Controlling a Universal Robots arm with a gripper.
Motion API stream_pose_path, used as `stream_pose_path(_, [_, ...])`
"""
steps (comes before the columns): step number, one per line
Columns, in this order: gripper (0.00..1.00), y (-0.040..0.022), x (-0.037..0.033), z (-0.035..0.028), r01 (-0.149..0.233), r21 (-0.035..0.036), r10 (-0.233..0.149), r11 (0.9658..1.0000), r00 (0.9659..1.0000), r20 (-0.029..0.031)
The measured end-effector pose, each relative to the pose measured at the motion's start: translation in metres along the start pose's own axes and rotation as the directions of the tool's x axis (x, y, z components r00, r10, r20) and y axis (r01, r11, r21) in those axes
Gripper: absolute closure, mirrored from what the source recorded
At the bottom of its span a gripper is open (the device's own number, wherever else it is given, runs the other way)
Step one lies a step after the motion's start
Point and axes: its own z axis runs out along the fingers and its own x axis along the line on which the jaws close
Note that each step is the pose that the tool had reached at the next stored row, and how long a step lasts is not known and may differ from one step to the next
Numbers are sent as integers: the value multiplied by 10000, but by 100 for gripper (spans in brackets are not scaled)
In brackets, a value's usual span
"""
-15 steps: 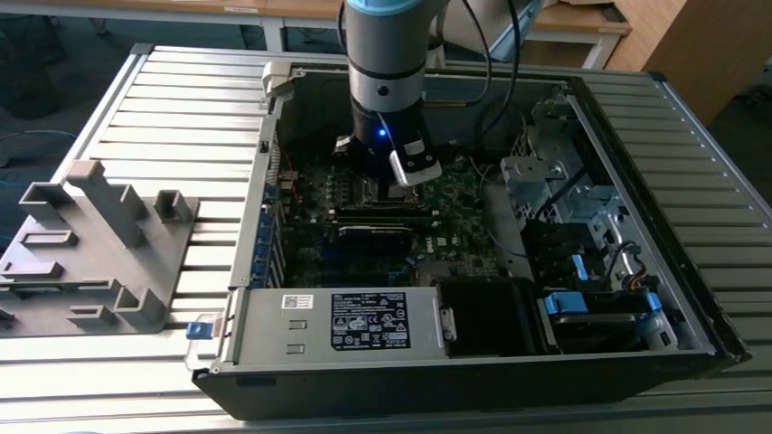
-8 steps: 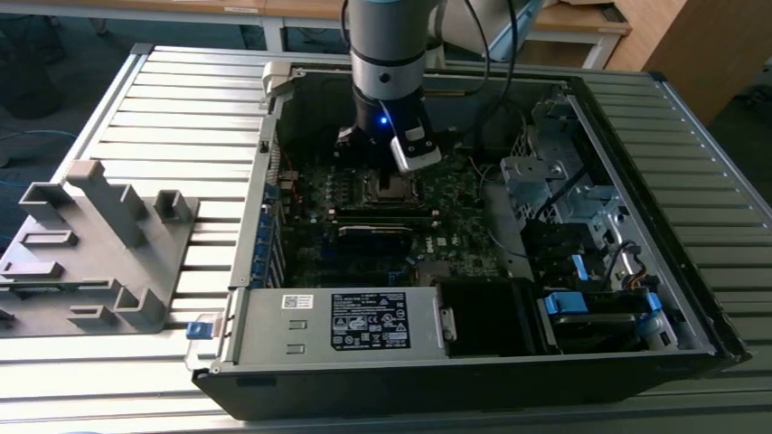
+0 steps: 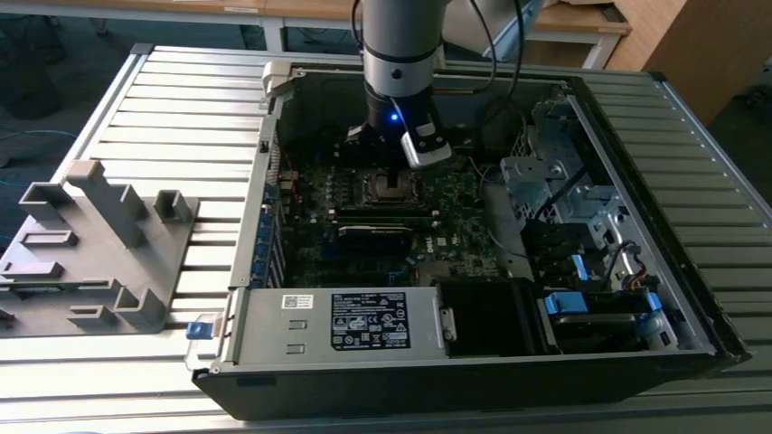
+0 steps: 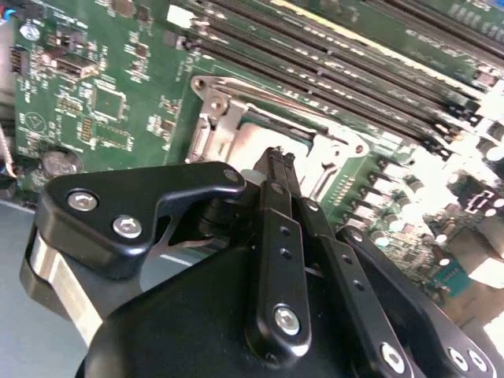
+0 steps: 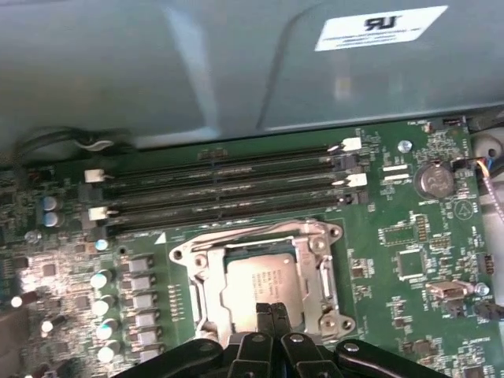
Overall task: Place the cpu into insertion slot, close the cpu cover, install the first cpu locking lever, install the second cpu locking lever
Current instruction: 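Install the second cpu locking lever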
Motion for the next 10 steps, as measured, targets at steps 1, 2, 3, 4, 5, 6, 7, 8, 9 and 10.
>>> stream_pose_path(1, [89, 13, 0, 3, -2, 7, 2, 10000, 10000, 0])
stream_pose_path(2, [89, 26, 1, 5, -1, 15, 1, 10000, 10000, 2])
stream_pose_path(3, [89, 34, 2, 6, 1, 20, -1, 10000, 10000, 3])
stream_pose_path(4, [89, 38, 3, 7, 0, 25, 0, 10000, 10000, 3])
stream_pose_path(5, [89, 38, 3, 7, 1, 27, -1, 10000, 10000, 3])
stream_pose_path(6, [89, 38, 3, 6, 2, 30, -2, 10000, 10000, 3])
stream_pose_path(7, [89, 38, 3, 7, 1, 35, -1, 10000, 10000, 4])
stream_pose_path(8, [89, 38, 3, 7, 1, 40, -1, 10000, 10000, 5])
stream_pose_path(9, [89, 38, 3, 7, 2, 41, -2, 10000, 10000, 5])
stream_pose_path(10, [89, 38, 3, 7, 2, 41, -2, 10000, 10000, 5])
